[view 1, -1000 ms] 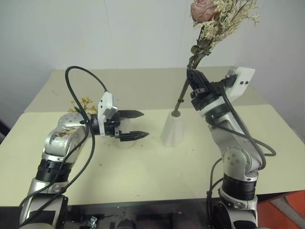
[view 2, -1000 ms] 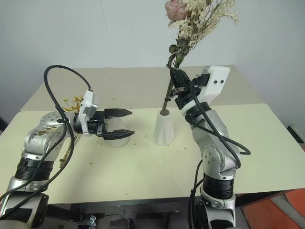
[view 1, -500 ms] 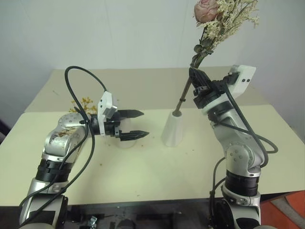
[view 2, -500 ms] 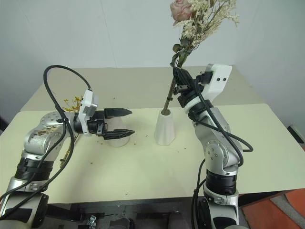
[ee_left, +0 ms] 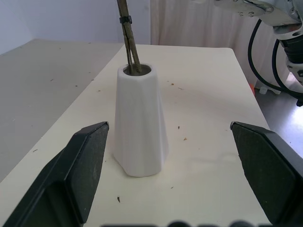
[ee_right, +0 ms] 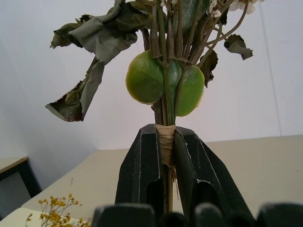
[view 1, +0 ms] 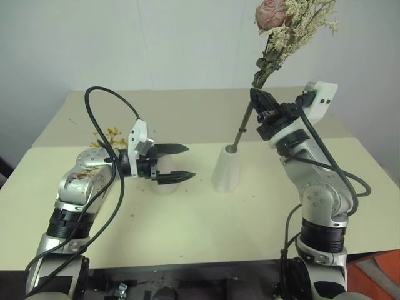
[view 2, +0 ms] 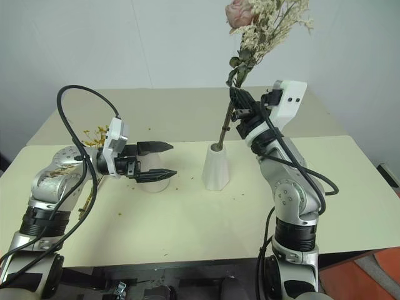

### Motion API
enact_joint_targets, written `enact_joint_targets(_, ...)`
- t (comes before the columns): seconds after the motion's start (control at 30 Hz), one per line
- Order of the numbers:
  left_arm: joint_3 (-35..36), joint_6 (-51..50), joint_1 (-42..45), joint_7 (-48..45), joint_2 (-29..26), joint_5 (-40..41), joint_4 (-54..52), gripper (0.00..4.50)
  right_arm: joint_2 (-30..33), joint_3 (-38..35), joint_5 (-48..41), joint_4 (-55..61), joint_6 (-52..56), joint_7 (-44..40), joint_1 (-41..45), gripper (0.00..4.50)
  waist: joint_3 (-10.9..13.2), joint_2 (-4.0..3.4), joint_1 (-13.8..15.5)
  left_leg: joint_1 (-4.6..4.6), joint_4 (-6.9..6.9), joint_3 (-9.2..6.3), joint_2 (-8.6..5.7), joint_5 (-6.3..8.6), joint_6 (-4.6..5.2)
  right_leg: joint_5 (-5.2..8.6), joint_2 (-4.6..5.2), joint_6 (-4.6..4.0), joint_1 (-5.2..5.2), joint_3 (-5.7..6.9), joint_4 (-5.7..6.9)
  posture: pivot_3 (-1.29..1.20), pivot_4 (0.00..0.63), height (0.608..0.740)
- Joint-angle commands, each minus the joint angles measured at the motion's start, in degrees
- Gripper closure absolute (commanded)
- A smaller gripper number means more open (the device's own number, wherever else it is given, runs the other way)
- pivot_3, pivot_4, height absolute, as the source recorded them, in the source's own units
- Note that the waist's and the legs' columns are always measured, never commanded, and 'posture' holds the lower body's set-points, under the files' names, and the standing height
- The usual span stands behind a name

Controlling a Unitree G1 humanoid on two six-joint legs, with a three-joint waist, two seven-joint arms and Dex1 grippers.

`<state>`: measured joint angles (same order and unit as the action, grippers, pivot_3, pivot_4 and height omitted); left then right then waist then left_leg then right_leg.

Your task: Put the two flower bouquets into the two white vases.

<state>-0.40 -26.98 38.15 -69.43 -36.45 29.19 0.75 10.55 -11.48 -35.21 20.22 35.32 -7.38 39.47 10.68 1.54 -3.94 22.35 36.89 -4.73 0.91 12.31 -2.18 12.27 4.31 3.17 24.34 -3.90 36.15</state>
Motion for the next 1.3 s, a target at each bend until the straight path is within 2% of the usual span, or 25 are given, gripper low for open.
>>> enact_joint_targets(0.03, 0.9, 0.8, 0.5, 0.1, -0.1, 0.4, -1.2, 0.00, 0.2, 0.9, -1.6, 4.8, 0.3, -0.4, -0.8, 4.30, 0.0, 0.00, 0.0, 0.00, 0.00, 0.00, 0.00, 0.00, 0.00, 0.00, 0.00, 0.00, 0.00, 0.00, 0.00, 0.00, 0.150, 0.740)
enact_joint_targets(0.37, 0.7, 1.0, 0.6, 0.2, 0.0, 0.4, -0.9, 0.00, 0.1, 4.0, 0.1, 7.6, -2.2, -2.0, -2.9, 4.30, 0.0, 0.00, 0.0, 0.00, 0.00, 0.00, 0.00, 0.00, 0.00, 0.02, 0.00, 0.03, 0.00, 0.00, -0.01, 0.00, 0.150, 0.740)
enact_joint_targets(1.3, 1.0, 1.4, -0.1, 0.6, 0.1, 0.4, -1.5, 0.00, -1.4, 11.2, 12.3, 2.4, -15.6, -8.3, -9.5, 4.30, 0.0, 0.00, 0.0, -0.01, -0.01, 0.00, 0.00, 0.00, 0.00, 0.02, -0.01, 0.04, 0.00, 0.00, -0.02, 0.00, 0.150, 0.740)
